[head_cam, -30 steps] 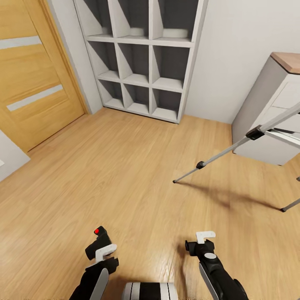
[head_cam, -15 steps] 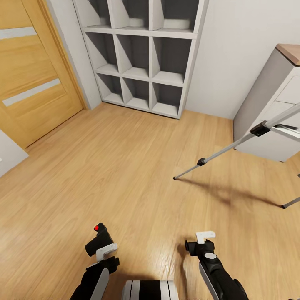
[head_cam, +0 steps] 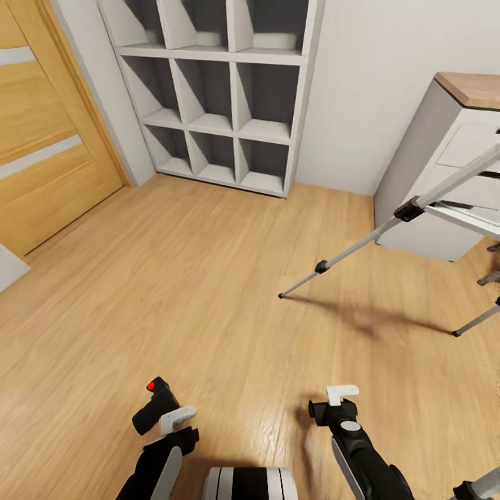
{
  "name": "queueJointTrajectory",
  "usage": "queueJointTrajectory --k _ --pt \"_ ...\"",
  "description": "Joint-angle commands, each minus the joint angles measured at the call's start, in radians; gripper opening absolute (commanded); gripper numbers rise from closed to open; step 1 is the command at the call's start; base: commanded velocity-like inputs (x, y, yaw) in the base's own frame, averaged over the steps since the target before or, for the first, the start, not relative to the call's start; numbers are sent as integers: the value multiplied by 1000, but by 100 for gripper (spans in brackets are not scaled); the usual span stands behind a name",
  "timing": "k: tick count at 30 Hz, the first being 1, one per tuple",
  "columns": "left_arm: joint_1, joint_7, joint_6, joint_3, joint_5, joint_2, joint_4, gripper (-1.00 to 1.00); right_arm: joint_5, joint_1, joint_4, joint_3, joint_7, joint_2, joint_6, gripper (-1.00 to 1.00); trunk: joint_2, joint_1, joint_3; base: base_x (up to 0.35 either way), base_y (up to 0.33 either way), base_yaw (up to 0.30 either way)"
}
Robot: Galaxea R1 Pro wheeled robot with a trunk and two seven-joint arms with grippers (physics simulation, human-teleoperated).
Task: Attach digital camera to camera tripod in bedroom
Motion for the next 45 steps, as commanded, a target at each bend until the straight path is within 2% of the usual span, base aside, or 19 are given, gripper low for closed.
queueJointTrajectory --k 1,9,29,32,37,45 --pt "0 10 2 -2 11 0 -2 100 2 0 -1 3 -6 0 7 100 0 0 -1 0 0 -232" --pt "0 10 2 -1 11 2 0 100 3 0 -2 3 -8 -1 6 100 0 0 0 0 0 -145" --pt "0 8 -8 -1 12 2 5 100 1 0 -2 2 -11 -2 4 100 0 0 0 0 0 -10" --pt "0 7 -54 -2 12 4 -1 100 1 0 -2 3 -11 -2 2 100 0 0 0 0 0 0" --pt "-2 5 -186 -2 16 6 12 100 1 0 -2 3 -11 -1 -3 100 0 0 0 0 0 0" --pt "-26 4 -219 -2 18 7 58 100 1 0 -2 3 -11 -1 -4 100 0 0 0 0 0 0"
